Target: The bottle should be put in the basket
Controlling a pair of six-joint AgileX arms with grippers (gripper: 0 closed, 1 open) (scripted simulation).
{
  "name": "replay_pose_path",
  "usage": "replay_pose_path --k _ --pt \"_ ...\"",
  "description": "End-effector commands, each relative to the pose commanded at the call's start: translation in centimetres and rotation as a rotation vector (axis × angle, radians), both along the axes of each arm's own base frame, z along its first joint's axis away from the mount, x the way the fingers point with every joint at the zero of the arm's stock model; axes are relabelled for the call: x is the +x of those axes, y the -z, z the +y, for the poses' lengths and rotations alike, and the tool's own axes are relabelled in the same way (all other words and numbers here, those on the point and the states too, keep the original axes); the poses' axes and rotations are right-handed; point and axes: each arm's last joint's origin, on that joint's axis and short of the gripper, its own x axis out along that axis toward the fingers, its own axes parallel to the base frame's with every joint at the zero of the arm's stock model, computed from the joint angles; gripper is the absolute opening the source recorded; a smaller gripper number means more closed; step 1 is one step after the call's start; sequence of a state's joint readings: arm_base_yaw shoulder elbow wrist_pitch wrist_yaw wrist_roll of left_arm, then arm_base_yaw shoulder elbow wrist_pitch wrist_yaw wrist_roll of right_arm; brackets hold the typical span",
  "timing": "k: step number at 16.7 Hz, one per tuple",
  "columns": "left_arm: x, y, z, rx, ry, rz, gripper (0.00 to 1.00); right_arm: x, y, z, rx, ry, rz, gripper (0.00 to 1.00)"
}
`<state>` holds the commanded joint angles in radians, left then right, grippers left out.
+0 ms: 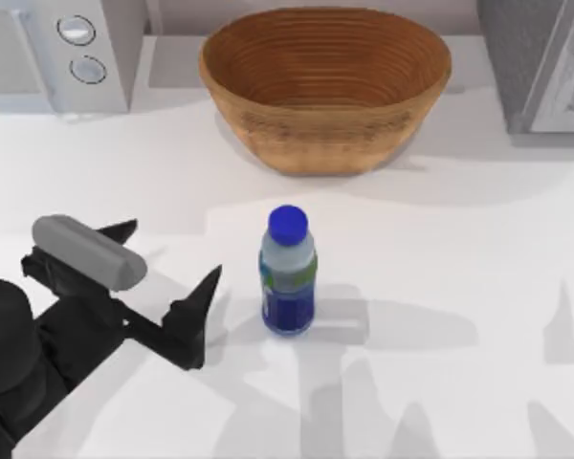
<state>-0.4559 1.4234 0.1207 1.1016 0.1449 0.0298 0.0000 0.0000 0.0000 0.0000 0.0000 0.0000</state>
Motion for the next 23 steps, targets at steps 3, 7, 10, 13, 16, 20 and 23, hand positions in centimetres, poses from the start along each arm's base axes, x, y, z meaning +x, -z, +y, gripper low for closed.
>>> replay_pose_path --k 3,7,10,13,16,20,23 --pt "0.2 2.3 -2.0 0.015 0.1 0.029 1.0 0.0 0.0 0.0 0.0 0.0 0.0 1.0" --pt "0.1 4.0 -3.9 0.012 0.192 0.018 1.0 0.0 0.0 0.0 0.0 0.0 0.0 1.0" --pt "0.0 4.4 -4.3 0.006 0.215 0.005 1.0 0.0 0.0 0.0 0.0 0.0 0.0 1.0" --pt "0.0 4.4 -4.3 0.006 0.215 0.005 1.0 0.0 0.0 0.0 0.0 0.0 0.0 1.0" --pt "0.3 4.4 -4.5 0.007 0.212 0.007 1.0 0.0 0.0 0.0 0.0 0.0 0.0 1.0" --pt "2.2 5.0 -6.5 0.006 0.216 0.005 1.0 0.0 0.0 0.0 0.0 0.0 0.0 1.0" --pt "3.9 5.5 -8.3 0.006 0.215 0.005 1.0 0.0 0.0 0.0 0.0 0.0 0.0 1.0"
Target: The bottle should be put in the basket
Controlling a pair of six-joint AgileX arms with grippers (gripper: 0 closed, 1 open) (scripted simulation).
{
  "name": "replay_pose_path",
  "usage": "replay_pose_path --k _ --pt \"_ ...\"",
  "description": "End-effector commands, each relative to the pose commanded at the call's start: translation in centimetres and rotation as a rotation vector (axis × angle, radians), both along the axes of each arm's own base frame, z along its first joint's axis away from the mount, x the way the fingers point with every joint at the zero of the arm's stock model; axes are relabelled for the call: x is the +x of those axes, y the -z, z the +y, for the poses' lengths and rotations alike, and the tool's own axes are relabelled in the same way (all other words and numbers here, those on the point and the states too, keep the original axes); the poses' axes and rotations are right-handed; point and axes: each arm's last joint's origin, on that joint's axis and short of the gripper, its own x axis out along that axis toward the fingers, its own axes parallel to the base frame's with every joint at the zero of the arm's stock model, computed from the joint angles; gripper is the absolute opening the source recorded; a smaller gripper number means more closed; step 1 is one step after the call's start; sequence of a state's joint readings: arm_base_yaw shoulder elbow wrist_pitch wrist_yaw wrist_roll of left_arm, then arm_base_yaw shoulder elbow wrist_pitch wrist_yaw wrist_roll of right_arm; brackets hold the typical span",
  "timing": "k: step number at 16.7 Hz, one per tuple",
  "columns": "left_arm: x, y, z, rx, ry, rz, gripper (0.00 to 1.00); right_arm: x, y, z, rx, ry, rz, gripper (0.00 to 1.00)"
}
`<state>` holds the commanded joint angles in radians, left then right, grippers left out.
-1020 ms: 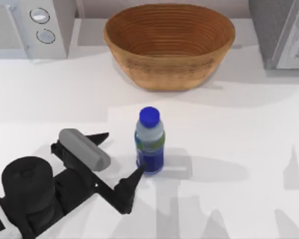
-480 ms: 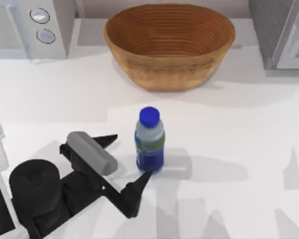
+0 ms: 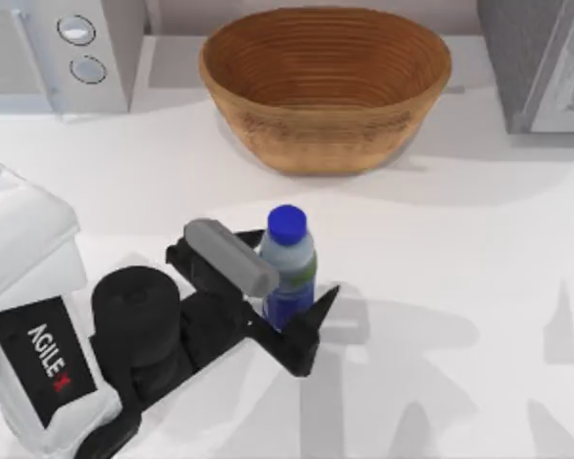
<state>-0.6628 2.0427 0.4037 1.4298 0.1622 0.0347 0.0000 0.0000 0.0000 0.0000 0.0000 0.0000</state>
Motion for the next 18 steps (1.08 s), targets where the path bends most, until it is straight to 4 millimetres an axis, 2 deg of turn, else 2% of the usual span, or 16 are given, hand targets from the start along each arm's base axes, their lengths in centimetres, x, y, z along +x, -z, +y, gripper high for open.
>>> replay_pose_path --k 2,6,18 --pt "0.72 0.25 -0.82 0.0 0.0 0.0 1.0 0.0 0.0 0.0 0.0 0.0 0.0 1.0" --pt "0.85 0.31 -0.98 0.0 0.0 0.0 1.0 0.0 0.0 0.0 0.0 0.0 0.0 1.0" --pt "0.85 0.31 -0.98 0.0 0.0 0.0 0.1 0.0 0.0 0.0 0.0 0.0 0.0 1.0"
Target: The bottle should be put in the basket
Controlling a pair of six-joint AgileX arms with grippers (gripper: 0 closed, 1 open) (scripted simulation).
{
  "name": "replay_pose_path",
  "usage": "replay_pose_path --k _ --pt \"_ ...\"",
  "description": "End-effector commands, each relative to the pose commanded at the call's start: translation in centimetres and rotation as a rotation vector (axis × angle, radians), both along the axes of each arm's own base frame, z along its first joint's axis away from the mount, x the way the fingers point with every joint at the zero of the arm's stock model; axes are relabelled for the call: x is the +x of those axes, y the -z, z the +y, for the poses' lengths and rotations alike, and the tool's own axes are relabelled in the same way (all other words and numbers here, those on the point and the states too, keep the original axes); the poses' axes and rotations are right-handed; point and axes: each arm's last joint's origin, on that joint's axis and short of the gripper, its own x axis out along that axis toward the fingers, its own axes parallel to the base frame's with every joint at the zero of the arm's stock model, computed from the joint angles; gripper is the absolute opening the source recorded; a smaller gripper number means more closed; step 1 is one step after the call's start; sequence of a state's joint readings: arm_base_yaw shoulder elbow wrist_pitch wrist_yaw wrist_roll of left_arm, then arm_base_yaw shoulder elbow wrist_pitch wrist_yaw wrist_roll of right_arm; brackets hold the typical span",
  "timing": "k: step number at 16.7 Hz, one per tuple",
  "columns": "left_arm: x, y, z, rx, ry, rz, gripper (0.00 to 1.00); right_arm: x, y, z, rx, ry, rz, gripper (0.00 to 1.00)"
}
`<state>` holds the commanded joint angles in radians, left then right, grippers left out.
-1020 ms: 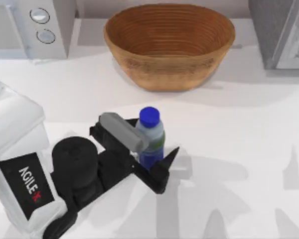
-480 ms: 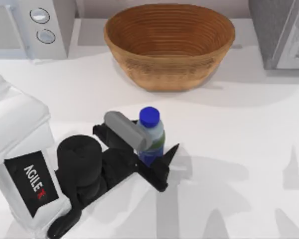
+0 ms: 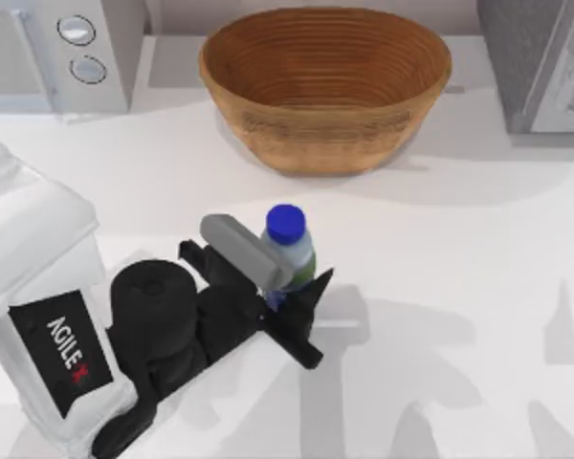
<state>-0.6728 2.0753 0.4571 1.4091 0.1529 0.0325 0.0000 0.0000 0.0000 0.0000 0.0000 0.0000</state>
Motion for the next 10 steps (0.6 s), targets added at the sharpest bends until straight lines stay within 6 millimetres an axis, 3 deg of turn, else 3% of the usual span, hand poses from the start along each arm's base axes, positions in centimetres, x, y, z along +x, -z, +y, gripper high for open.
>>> replay_pose_path --k 2,10 --pt "0.0 0.0 0.0 0.0 0.0 0.0 0.0 0.0 0.0 0.0 0.0 0.0 0.0 1.0" --pt "0.0 -0.01 0.04 0.001 -0.001 -0.001 0.0 0.0 0.0 0.0 0.0 0.0 0.0 1.0"
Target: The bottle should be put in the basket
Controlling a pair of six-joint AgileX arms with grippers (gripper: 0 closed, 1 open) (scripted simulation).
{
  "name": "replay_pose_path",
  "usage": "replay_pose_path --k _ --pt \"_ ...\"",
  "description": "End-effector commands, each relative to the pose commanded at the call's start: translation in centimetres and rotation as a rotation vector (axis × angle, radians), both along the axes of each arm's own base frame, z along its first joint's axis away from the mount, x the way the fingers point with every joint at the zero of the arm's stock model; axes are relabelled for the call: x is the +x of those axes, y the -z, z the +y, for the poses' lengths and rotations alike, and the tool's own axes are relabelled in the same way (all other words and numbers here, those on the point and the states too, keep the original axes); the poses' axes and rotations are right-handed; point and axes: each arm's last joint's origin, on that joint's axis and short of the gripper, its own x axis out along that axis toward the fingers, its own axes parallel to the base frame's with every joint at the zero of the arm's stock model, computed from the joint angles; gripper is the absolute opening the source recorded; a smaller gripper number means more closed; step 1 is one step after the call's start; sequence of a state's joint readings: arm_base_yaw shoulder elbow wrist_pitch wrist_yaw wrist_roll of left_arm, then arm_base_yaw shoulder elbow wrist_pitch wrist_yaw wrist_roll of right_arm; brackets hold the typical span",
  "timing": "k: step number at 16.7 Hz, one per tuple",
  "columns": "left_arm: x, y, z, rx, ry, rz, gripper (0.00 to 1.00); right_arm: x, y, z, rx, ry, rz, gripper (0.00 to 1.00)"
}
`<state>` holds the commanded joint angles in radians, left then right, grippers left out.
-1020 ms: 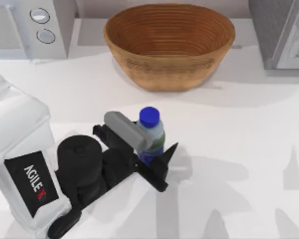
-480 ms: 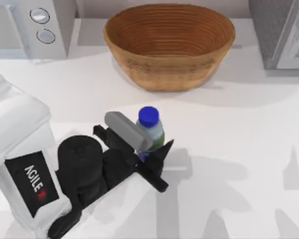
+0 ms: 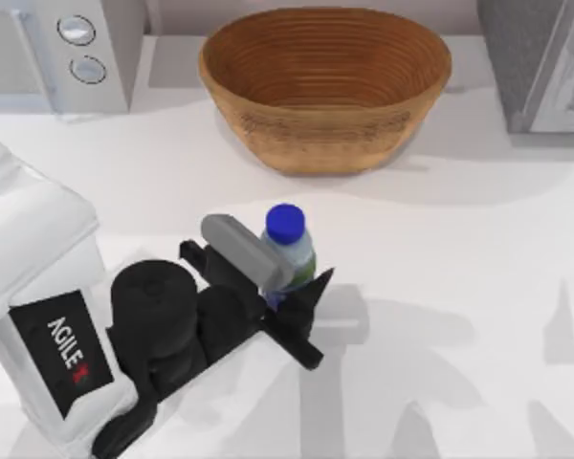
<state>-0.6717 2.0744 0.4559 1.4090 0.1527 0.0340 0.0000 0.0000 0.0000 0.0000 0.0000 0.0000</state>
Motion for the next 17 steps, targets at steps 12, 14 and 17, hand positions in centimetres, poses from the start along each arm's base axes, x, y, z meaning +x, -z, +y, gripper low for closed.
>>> replay_pose_path --k 12,14,17 --pt "-3.1 -8.1 4.3 -0.012 0.003 -0.012 0.0 0.0 0.0 0.0 0.0 0.0 0.0 1.0" --pt "-4.6 -9.6 5.8 -0.018 0.002 -0.023 0.0 0.0 0.0 0.0 0.0 0.0 0.0 1.0" --pt "-6.9 -10.7 7.8 -0.022 0.001 -0.032 0.0 0.0 0.0 0.0 0.0 0.0 0.0 1.0"
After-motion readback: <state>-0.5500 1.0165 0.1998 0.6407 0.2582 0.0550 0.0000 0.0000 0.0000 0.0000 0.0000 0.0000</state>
